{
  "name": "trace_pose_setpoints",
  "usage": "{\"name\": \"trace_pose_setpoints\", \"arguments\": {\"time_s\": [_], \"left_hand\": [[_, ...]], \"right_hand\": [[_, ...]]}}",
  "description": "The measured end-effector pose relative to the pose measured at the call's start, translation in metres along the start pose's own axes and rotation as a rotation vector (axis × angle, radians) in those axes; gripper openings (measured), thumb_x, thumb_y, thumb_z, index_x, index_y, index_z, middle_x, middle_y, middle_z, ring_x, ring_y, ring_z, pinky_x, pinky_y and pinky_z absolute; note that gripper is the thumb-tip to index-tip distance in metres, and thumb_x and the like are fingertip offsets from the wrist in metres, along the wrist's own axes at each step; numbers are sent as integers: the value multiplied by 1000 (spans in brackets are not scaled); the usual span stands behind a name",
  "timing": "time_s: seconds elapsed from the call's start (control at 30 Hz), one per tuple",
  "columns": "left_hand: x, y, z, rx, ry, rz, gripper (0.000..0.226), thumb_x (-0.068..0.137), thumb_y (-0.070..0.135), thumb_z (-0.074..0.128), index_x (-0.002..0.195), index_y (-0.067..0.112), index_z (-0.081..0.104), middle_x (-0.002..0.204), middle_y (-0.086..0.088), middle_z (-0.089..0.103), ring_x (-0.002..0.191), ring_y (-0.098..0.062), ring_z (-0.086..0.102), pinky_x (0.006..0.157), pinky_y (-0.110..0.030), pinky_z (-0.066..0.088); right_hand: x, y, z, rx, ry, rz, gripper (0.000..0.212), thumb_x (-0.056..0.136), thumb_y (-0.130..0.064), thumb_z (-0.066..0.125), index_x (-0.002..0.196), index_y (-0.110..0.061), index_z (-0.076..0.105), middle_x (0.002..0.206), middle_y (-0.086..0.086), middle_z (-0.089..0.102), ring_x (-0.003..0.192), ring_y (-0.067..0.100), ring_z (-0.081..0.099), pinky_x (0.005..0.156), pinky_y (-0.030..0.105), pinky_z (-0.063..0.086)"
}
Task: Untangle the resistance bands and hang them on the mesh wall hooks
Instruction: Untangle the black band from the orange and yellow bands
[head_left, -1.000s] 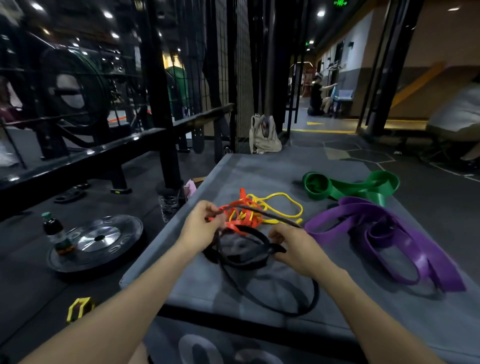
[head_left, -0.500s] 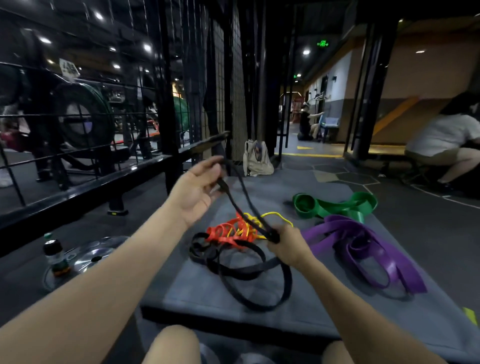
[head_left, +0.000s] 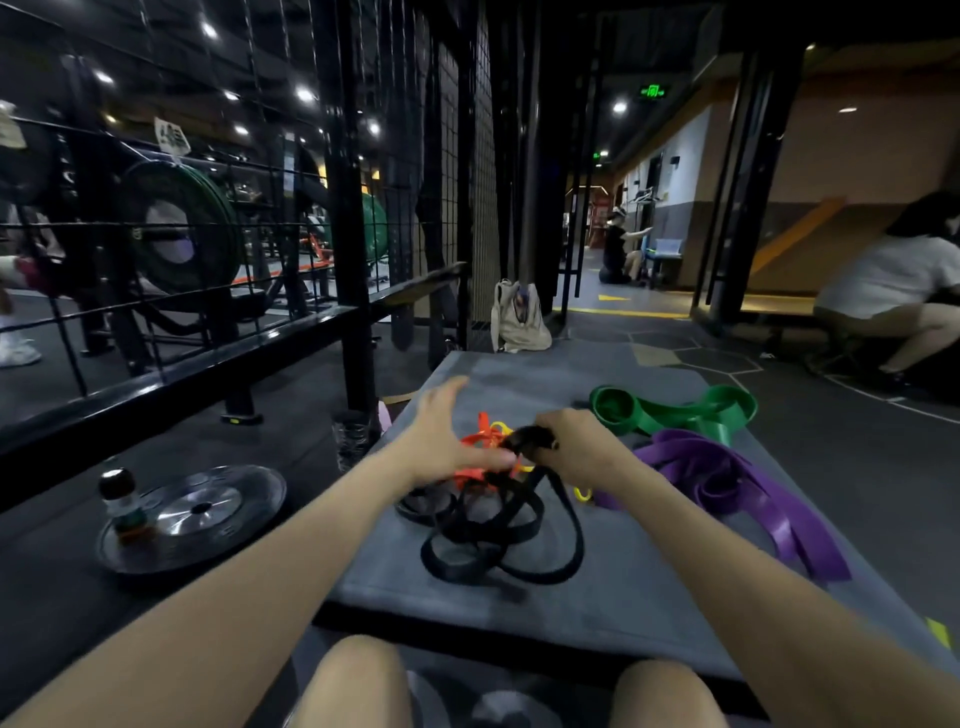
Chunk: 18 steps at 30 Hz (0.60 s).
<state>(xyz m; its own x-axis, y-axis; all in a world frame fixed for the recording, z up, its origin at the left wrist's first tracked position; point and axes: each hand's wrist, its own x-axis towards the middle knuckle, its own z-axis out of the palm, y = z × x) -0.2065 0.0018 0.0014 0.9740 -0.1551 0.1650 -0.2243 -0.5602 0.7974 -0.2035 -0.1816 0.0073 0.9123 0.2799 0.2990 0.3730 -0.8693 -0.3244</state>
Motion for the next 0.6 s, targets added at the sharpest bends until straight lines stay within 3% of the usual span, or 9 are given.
{"name": "trace_pose_setpoints", "arguments": {"time_s": [0.1,0.17,0.23,0.3,0.37,0.43,0.5,0.6], "left_hand": [[5,4,25,-156,-105,168,106,55,19,90,142,19,28,137,0,44,123,-5,43,98,-18,38],[9,4,32,-306,-112,257,77,58,7,87,123,13,47,108,0,62,97,-2,59,76,-10,48],[11,1,38,-313,-70,283,57,60,5,85,107,18,56,95,3,64,88,-1,60,76,-13,50],[10,1,38,-319,53,253,34,71,1,78,91,18,58,82,1,62,69,8,58,68,-9,48],[11,0,30,-415,200,174,16,86,-2,60,84,14,57,70,0,57,55,5,54,56,-8,44],[14,-5,14,-653,280,37,8,93,10,54,86,12,56,67,0,55,58,-6,56,56,-19,46],[19,-10,-9,-969,335,-63,23,94,23,53,74,13,51,61,1,50,56,-11,54,62,-29,45],[22,-9,-34,-1208,338,-61,33,96,27,49,66,13,46,54,3,45,56,-12,50,70,-39,51]], "right_hand": [[3,-27,-20,77,99,-44,16,86,-18,60,82,-3,65,83,10,68,77,23,59,63,32,36],[8,-37,-31,208,179,-22,19,84,-17,61,66,-10,60,75,11,69,69,21,60,59,30,42],[16,-40,-32,383,232,14,16,80,-14,64,65,-12,58,66,8,65,67,21,65,65,29,51],[23,-41,-25,638,200,36,10,78,-8,65,69,-11,61,65,5,62,67,23,67,75,39,58],[24,-40,-17,932,54,15,9,81,-3,66,84,-10,64,77,4,62,73,17,63,79,32,57],[22,-32,-8,1092,-44,3,29,82,-4,66,109,-11,60,98,1,61,88,13,59,83,27,50],[22,-16,7,993,-48,35,48,82,1,64,127,-9,50,118,4,57,102,13,54,86,24,45],[23,-15,40,633,-144,10,57,77,10,64,130,-7,48,127,9,55,108,12,51,92,24,45]]}}
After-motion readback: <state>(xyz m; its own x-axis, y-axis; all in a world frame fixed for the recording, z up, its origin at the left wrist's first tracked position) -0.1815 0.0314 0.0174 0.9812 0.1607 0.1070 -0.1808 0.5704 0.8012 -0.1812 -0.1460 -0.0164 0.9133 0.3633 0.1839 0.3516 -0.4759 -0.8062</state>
